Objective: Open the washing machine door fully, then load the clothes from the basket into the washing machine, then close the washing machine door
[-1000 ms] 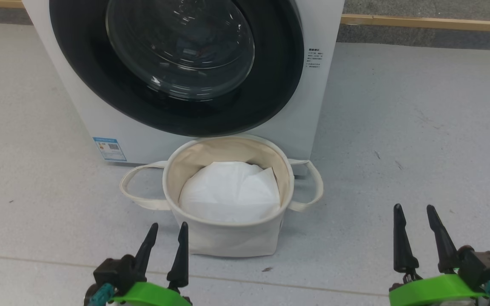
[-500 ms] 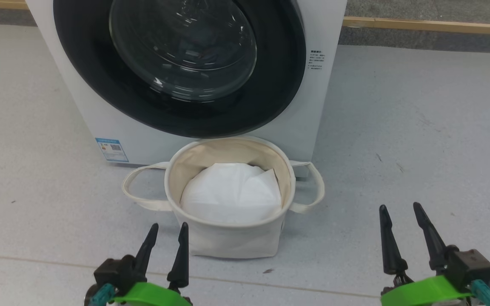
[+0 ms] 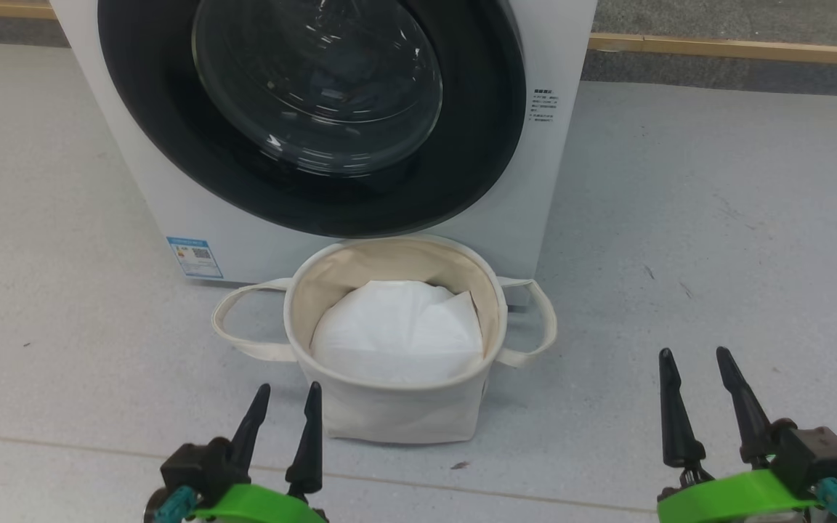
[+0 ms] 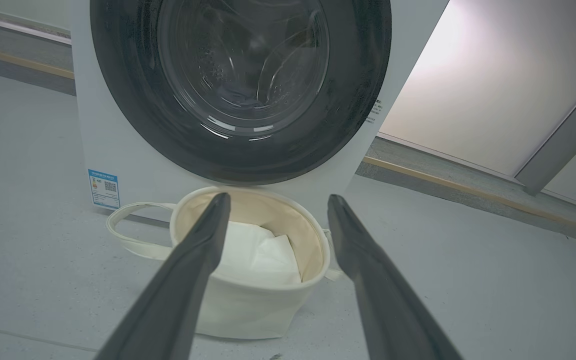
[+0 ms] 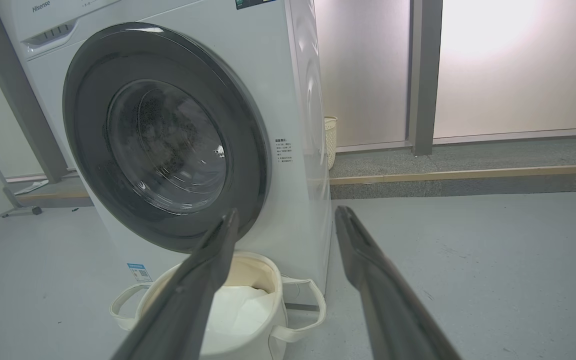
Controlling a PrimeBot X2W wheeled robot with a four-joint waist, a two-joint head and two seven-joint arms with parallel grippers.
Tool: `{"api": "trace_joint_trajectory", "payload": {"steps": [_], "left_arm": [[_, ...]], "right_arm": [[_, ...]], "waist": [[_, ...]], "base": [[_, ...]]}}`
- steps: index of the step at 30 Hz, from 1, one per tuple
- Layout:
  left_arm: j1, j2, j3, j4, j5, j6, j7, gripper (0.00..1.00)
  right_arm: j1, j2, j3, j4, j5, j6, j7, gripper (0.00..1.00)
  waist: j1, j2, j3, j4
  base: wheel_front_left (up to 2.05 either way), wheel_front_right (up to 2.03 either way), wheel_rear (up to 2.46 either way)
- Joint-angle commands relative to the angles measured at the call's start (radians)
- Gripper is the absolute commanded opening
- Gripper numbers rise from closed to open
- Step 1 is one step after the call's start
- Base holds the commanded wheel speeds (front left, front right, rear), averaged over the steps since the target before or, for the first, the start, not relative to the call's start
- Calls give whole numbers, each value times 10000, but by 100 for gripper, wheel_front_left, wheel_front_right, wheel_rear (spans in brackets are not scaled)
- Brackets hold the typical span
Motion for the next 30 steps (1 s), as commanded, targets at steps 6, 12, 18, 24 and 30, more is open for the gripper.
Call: {"api": "trace_joint_trajectory", "payload": {"steps": [6, 12, 18, 24, 30], "left_arm": [[1, -2, -44, 110, 27, 22, 0, 0], [231, -31, 33, 580, -262, 0, 113, 0], [242, -24, 205, 482, -860, -53, 286, 0], [226, -17, 377, 403, -1454, -105, 456, 0], [218, -10, 551, 318, -2049, -158, 629, 0]], "right_arm": [[1, 0, 4, 25, 11, 0, 0, 0], [70, -10, 43, 575, 341, 2, 52, 0], [-3, -63, 23, 634, 1088, 1, 192, 0], [-103, -106, 3, 714, 1820, 1, 328, 0], [-185, -142, -24, 778, 2544, 0, 469, 0]], "waist": [[0, 0, 12, 16], [3, 0, 15, 12], [13, 0, 2, 0], [1, 0, 29, -11], [1, 0, 36, -22]], "base": [[0, 0, 0], [0, 0, 0], [0, 0, 0], [0, 0, 0], [0, 0, 0]]}}
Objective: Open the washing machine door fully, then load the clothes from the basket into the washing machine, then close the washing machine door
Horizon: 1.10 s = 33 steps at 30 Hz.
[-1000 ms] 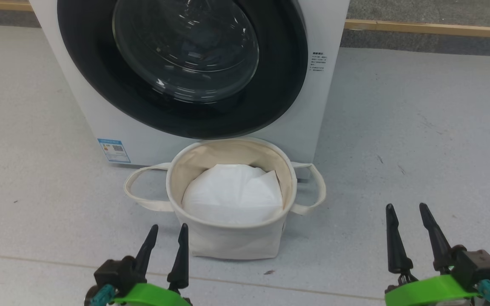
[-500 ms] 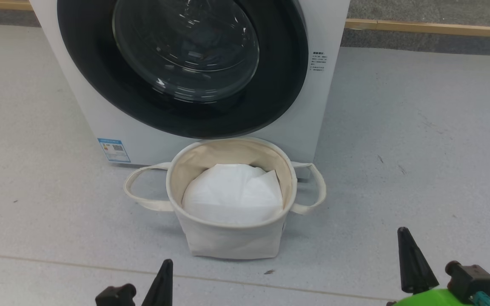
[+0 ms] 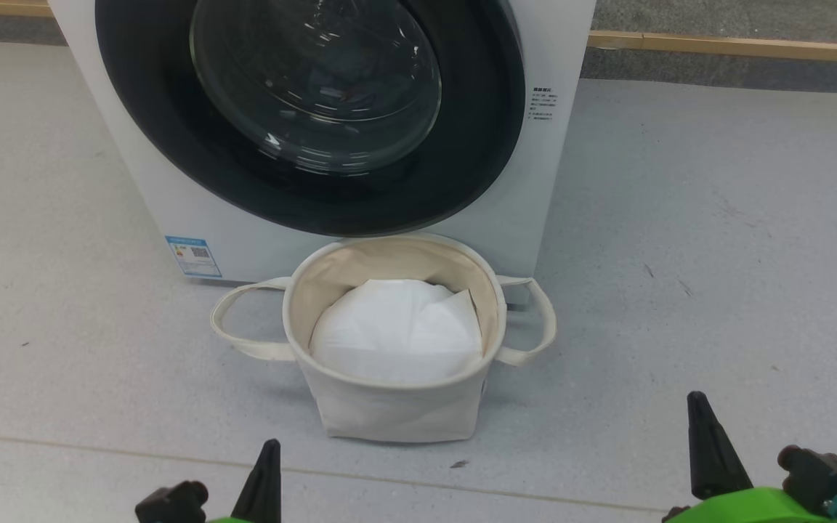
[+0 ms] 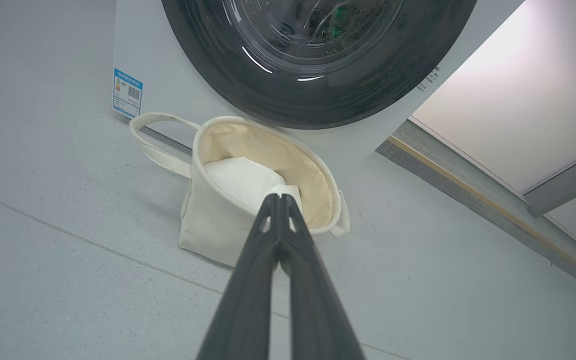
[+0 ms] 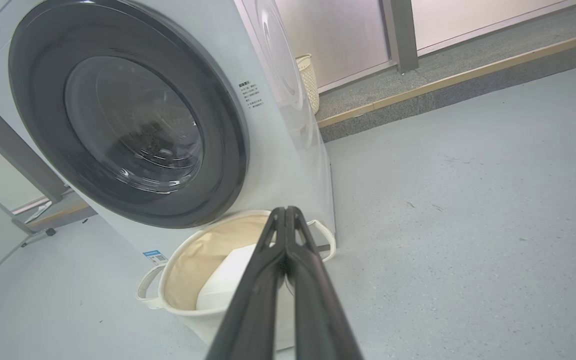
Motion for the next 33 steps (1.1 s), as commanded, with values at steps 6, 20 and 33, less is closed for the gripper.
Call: {"api": "trace_joint_trajectory", "payload": {"steps": [6, 20, 33], "left_arm": [[-466, 29, 365, -463, -797, -105, 220, 0], [-480, 46, 769, -665, -2185, -228, 623, 0], [-493, 61, 1144, -852, -3474, -342, 998, 0]], "right_arm": [[-532, -166, -73, -225, 985, -1, 194, 0], [-712, -224, -172, -86, 2644, -2, 551, 0], [-879, -263, -285, 45, 4166, -3, 900, 0]], "waist": [[-1, 0, 7, -13], [-1, 0, 24, -39], [-1, 0, 39, -63]], "base": [[0, 0, 0], [0, 0, 0], [0, 0, 0]]}}
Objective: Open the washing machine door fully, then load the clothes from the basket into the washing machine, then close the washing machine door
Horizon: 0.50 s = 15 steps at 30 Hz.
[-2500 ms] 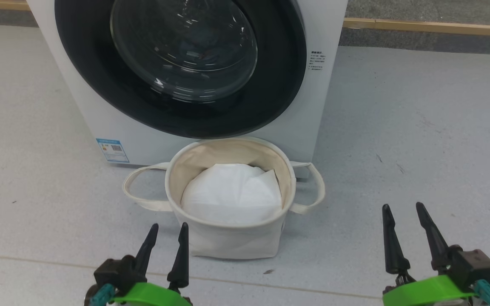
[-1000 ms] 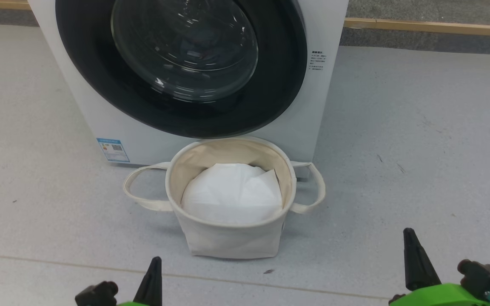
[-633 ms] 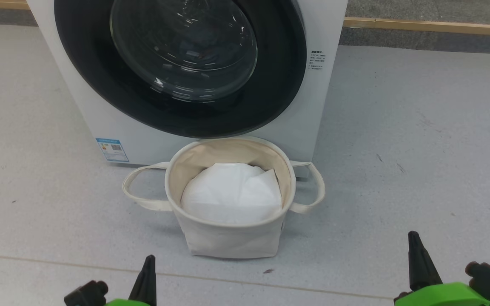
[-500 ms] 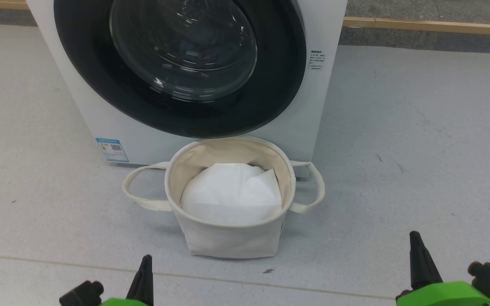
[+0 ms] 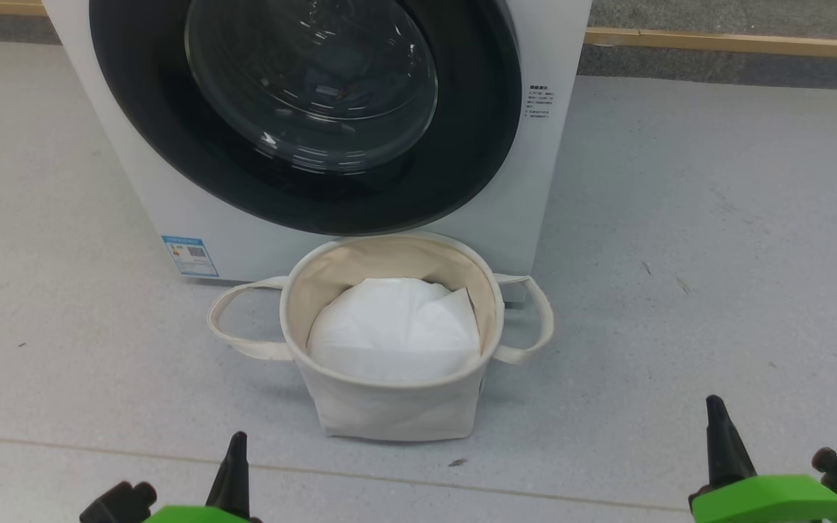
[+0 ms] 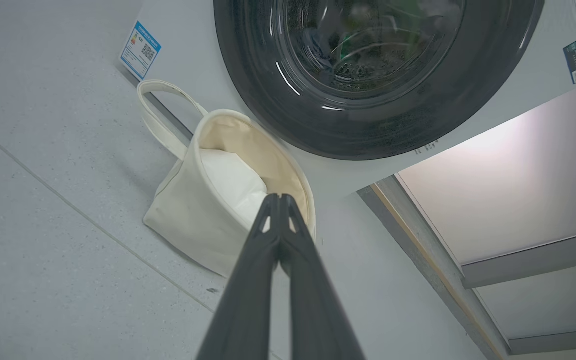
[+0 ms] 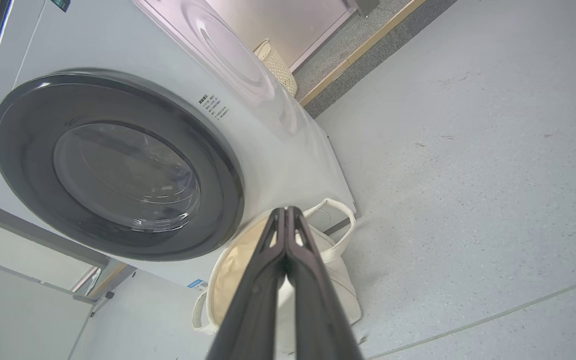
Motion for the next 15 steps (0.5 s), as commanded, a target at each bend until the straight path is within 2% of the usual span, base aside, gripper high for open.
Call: {"api": "trace_joint_trajectory", "payload": {"steps": [1, 15], "left_arm": [[-491, 60, 247, -413, -229, -70, 89, 0], [-505, 77, 651, -614, -1613, -193, 491, 0]], "right_arm": [[-566, -190, 16, -273, 285, -3, 57, 0], [-748, -217, -126, -131, 1904, -4, 448, 0]], "waist": [[-1, 0, 1, -2], [-1, 0, 18, -28]], "base": [[0, 0, 0], [0, 0, 0]]}}
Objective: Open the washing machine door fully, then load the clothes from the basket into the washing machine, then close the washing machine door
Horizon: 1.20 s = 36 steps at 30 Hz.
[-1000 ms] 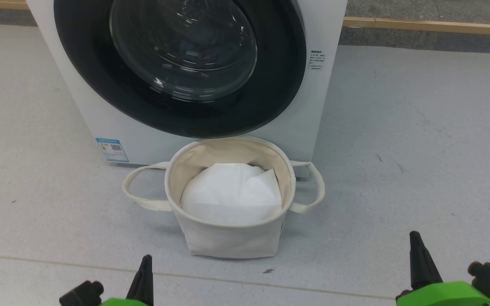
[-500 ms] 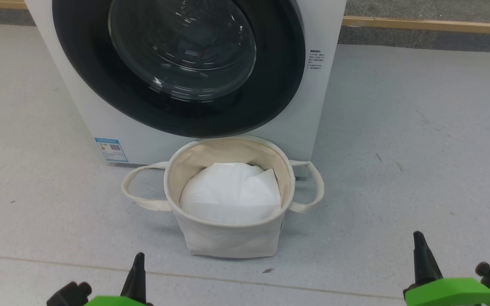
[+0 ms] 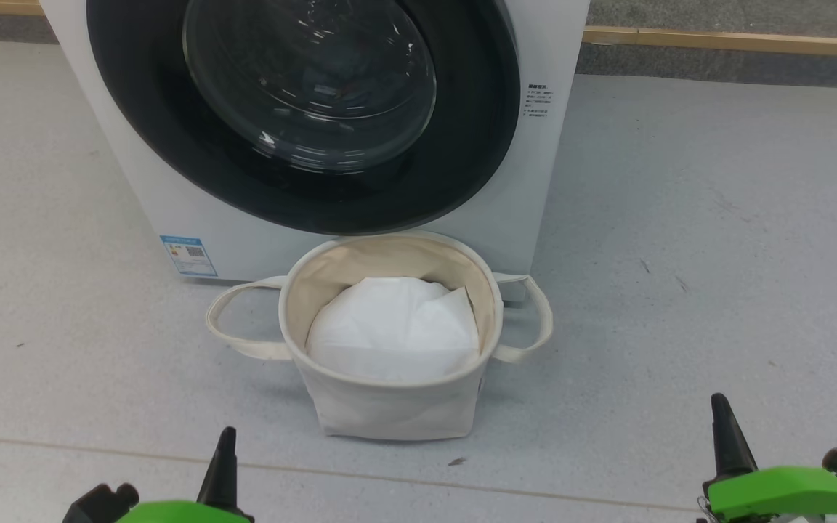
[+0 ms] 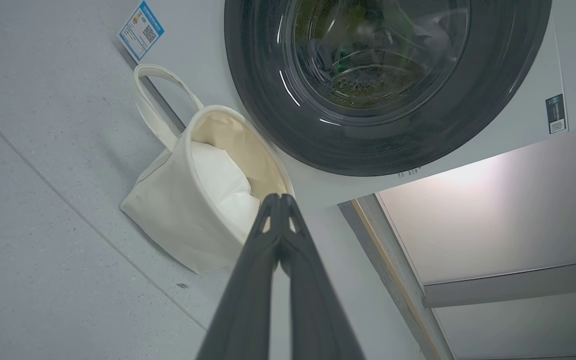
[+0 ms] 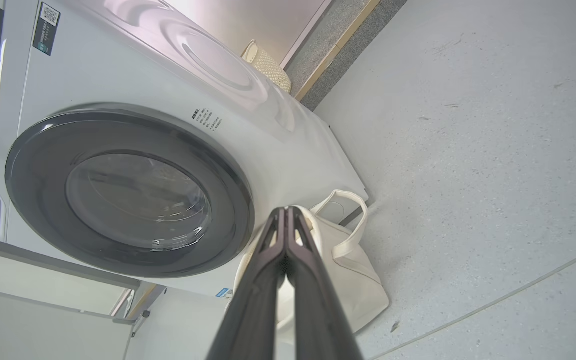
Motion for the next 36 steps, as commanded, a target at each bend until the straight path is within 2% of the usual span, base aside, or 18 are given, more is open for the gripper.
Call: {"api": "trace_joint_trajectory", "payload": {"steps": [1, 36], "left_arm": [[-501, 78, 317, -389, -238, -102, 73, 0], [-535, 118, 1298, -877, -3605, -400, 1051, 0]], "right_arm": [[-546, -188, 51, -274, 284, 3, 70, 0], [-992, -211, -354, 75, 4171, 0, 1069, 0]], "waist": [[0, 0, 2, -2], [0, 0, 41, -65]], "base": [[0, 0, 0], [0, 0, 0]]}}
